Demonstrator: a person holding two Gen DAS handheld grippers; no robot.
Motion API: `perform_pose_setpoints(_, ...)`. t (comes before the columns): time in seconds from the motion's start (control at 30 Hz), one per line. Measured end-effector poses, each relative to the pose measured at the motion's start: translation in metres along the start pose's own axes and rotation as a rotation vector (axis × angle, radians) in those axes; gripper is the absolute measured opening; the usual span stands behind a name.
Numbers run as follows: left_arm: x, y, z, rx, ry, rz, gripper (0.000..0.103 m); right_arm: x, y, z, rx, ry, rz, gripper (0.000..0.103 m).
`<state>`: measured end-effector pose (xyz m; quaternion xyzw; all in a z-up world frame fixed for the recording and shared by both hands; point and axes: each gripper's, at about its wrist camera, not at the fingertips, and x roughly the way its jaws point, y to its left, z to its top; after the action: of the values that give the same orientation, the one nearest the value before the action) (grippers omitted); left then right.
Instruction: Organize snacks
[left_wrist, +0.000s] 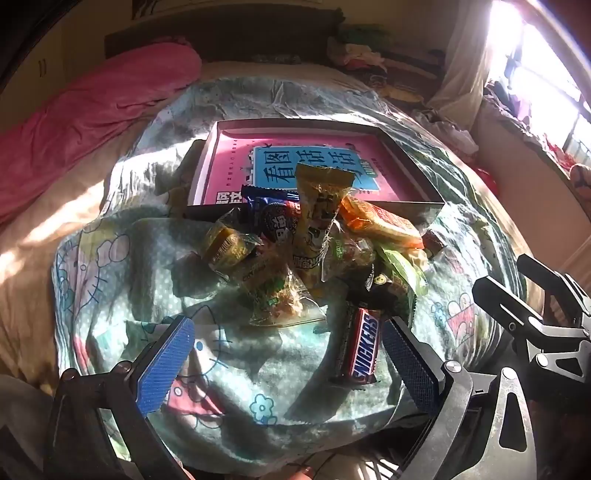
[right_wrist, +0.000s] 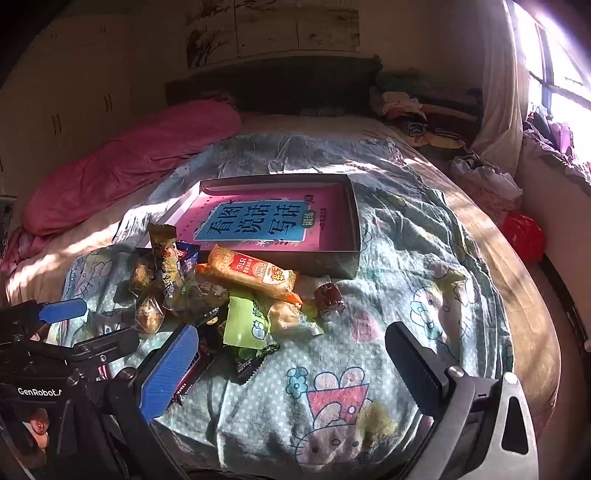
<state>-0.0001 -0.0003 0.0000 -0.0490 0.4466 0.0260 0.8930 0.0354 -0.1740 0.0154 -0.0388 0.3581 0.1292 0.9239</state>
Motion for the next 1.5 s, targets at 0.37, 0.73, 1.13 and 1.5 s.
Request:
perform_pose_setpoints(0.37,-0.002,-0.003,-0.001,-0.012,-0.006,-0.055,0.101,-0.003,-0.015,-0.009,-0.009,-0.004,0.039,0.102)
perform_pose_setpoints(0.73,0.000,-0.005,-0.002,-0.009,0.004,-0.063,0.101,-0.003,-0.014,-0.005,0.047,0.022,0.014,0.102)
perform_pose_setpoints(1.13,0.004,-0.004,-0.003,-0.013,0.019,-0.073,0.101,0.000,-0.012,-0.007,0.040,0.034,0.009,0.102)
perform_pose_setpoints(1.5,0.006,-0.007,-0.003,-0.010,0.027,-0.072,0.101,0.001,-0.013,-0.008,0.041,0.033,0.009,0.102)
